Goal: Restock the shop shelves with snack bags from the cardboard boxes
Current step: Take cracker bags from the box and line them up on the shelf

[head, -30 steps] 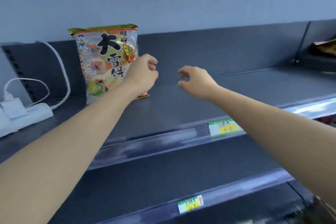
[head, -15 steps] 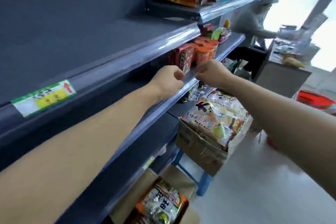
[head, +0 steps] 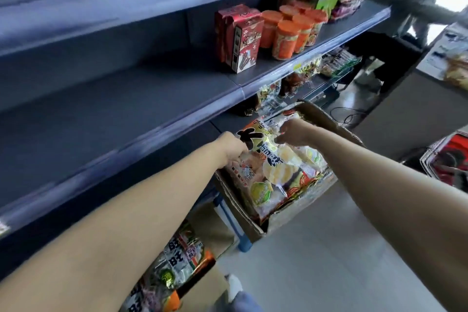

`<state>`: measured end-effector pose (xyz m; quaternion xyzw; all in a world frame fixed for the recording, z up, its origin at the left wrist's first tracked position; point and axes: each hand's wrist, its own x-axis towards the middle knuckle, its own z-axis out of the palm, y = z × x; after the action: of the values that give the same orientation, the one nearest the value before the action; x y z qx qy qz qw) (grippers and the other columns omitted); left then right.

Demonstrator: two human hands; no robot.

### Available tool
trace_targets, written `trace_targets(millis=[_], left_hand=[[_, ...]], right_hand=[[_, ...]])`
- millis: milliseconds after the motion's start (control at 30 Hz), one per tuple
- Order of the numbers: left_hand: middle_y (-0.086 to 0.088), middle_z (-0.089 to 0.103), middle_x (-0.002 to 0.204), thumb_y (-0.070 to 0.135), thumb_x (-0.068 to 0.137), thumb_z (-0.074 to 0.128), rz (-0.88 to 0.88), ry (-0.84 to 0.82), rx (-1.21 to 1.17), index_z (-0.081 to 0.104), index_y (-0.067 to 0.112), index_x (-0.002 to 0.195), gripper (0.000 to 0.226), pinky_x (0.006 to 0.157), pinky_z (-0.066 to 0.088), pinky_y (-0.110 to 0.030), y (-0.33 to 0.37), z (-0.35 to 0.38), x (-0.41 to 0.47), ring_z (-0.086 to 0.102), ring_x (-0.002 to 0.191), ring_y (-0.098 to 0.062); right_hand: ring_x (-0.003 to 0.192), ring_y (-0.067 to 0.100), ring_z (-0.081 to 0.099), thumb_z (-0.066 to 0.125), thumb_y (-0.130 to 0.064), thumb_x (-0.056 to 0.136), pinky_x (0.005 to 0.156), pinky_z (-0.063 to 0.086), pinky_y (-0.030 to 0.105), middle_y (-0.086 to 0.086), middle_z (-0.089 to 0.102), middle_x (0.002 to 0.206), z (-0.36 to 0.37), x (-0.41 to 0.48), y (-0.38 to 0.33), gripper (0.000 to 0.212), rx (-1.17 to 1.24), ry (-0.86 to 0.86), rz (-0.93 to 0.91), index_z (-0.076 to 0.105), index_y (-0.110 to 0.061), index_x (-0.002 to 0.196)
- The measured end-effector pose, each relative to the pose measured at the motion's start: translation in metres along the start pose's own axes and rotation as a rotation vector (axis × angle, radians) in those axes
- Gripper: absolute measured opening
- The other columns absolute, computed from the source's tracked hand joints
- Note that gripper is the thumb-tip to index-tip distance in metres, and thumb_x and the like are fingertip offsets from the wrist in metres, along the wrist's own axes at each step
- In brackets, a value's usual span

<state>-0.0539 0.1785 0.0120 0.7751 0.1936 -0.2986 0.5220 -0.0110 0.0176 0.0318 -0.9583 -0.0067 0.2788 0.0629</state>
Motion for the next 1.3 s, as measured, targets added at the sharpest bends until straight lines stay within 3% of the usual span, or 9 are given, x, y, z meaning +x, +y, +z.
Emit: trace_targets(millis=[167, 400, 533, 600, 767, 900, 1067, 1200, 1300], left_hand=[[-0.021, 0.038, 0.147, 0.006, 0.096, 0.053, -0.195, 0.000, -0.129, 0.040, 0.001, 0.140, 0.047, 0.099, 0.048, -0.039, -0.012, 0.027, 0.023, 0.048, 0.128, -0.036], [-0.014, 0.021, 0.157, 0.024, 0.095, 0.057, -0.382, -0.012, -0.246, 0.026, 0.010, 0.149, 0.064, 0.105, 0.040, -0.053, -0.026, 0.038, 0.036, 0.025, 0.142, -0.037], [-0.011, 0.024, 0.156, 0.022, 0.092, 0.061, -0.383, -0.025, -0.312, 0.029, 0.012, 0.148, 0.065, 0.107, 0.037, -0.055, -0.032, 0.048, 0.037, 0.026, 0.142, -0.036], [-0.012, 0.034, 0.151, 0.018, 0.090, 0.063, -0.382, -0.016, -0.308, 0.037, 0.011, 0.143, 0.059, 0.104, 0.041, -0.052, -0.029, 0.049, 0.035, 0.038, 0.134, -0.035], [-0.015, 0.058, 0.128, 0.015, 0.088, 0.064, -0.284, 0.042, -0.292, 0.049, 0.005, 0.130, 0.046, 0.091, 0.051, -0.047, 0.002, 0.036, 0.016, 0.062, 0.104, -0.029], [-0.015, 0.063, 0.115, 0.008, 0.090, 0.062, -0.106, 0.146, -0.243, 0.058, 0.003, 0.104, 0.016, 0.090, 0.052, -0.046, 0.043, 0.012, -0.021, 0.063, 0.098, -0.030], [-0.017, 0.066, 0.112, 0.002, 0.087, 0.064, 0.101, 0.300, -0.194, 0.059, -0.002, 0.117, 0.031, 0.060, 0.054, -0.035, 0.077, -0.022, -0.071, 0.064, 0.088, -0.028], [-0.015, 0.064, 0.102, -0.002, 0.084, 0.062, 0.220, 0.424, -0.178, 0.059, -0.001, 0.118, 0.034, 0.057, 0.050, -0.028, 0.094, -0.050, -0.113, 0.061, 0.075, -0.023], [-0.012, 0.065, 0.102, 0.003, 0.086, 0.062, 0.296, 0.509, -0.214, 0.060, 0.003, 0.115, 0.028, 0.051, 0.047, -0.024, 0.103, -0.079, -0.146, 0.061, 0.075, -0.021]], right_hand=[[0.124, 0.031, 0.052, 0.056, -0.044, 0.091, 0.106, 0.042, 0.041, 0.015, 0.053, 0.137, 0.025, 0.027, 0.028, 0.063, 0.037, -0.122, -0.010, 0.046, -0.002, 0.136], [0.123, 0.030, 0.052, 0.057, -0.049, 0.089, 0.101, 0.046, 0.039, 0.014, 0.051, 0.138, 0.042, 0.043, 0.044, 0.069, 0.199, -0.169, 0.009, 0.043, -0.003, 0.138], [0.093, 0.024, 0.056, 0.061, -0.039, 0.090, 0.079, 0.046, 0.033, 0.007, 0.057, 0.102, 0.047, 0.048, 0.046, 0.028, 0.332, -0.157, 0.013, 0.056, -0.012, 0.089], [0.084, 0.023, 0.055, 0.061, -0.041, 0.089, 0.075, 0.046, 0.033, 0.007, 0.057, 0.092, 0.041, 0.045, 0.045, 0.033, 0.363, -0.151, 0.013, 0.051, -0.014, 0.074], [0.108, 0.031, 0.056, 0.054, -0.041, 0.094, 0.092, 0.046, 0.037, 0.017, 0.057, 0.123, -0.005, 0.017, 0.034, 0.051, 0.322, -0.068, 0.030, 0.058, 0.004, 0.119], [0.103, 0.031, 0.059, 0.057, -0.036, 0.092, 0.075, 0.045, 0.027, 0.018, 0.059, 0.125, -0.041, -0.005, 0.019, 0.047, 0.435, 0.011, -0.041, 0.058, 0.001, 0.121], [0.067, 0.018, 0.052, 0.058, -0.052, 0.085, 0.050, 0.040, 0.026, 0.008, 0.056, 0.092, -0.080, -0.039, -0.011, 0.064, 0.491, 0.242, -0.103, 0.053, -0.002, 0.125], [0.082, 0.028, 0.058, 0.058, -0.059, 0.080, 0.047, 0.036, 0.027, 0.015, 0.060, 0.110, -0.110, -0.069, -0.038, 0.082, 0.522, 0.418, -0.140, 0.043, 0.002, 0.131], [0.106, 0.033, 0.058, 0.057, -0.061, 0.079, 0.067, 0.046, 0.030, 0.017, 0.055, 0.127, -0.135, -0.091, -0.068, 0.084, 0.512, 0.506, -0.218, 0.039, -0.002, 0.136]])
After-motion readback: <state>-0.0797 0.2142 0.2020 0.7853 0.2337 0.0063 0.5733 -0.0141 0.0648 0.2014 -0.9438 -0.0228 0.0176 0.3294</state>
